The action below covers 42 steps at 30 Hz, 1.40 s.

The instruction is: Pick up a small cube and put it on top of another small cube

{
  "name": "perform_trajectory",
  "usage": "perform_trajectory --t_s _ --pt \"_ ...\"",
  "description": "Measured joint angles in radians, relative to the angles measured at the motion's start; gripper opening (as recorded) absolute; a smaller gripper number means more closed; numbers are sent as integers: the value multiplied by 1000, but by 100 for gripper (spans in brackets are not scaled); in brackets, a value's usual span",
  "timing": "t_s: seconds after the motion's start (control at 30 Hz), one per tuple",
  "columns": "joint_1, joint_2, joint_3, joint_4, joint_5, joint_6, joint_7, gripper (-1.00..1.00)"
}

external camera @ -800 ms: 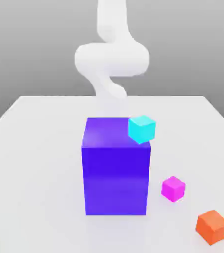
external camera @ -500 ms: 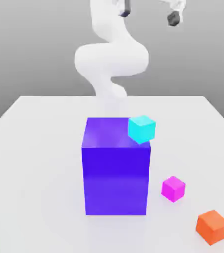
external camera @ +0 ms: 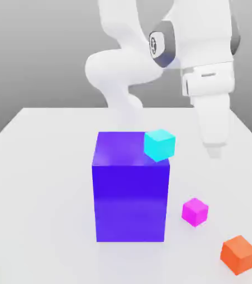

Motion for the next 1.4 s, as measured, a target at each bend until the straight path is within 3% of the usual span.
perform_trajectory --t_s 0.37,0.6,0.63,0.87,1.1,1.23,1.33,1.4 --pt "148 231 22 -163 11 168 -480 0" --pt "78 471 116 -134 104 360 -588 0" --pt "62 505 134 -128 109 388 -592 -100" --pt "58 513 138 -126 112 392 -594 -100" --pt "90 286 81 -169 20 209 -526 -100" --pt "107 243 58 -77 125 144 -493 -100" --pt "156 257 -17 15 213 102 -457 -100" --pt "115 268 -69 73 271 75 -435 -100"
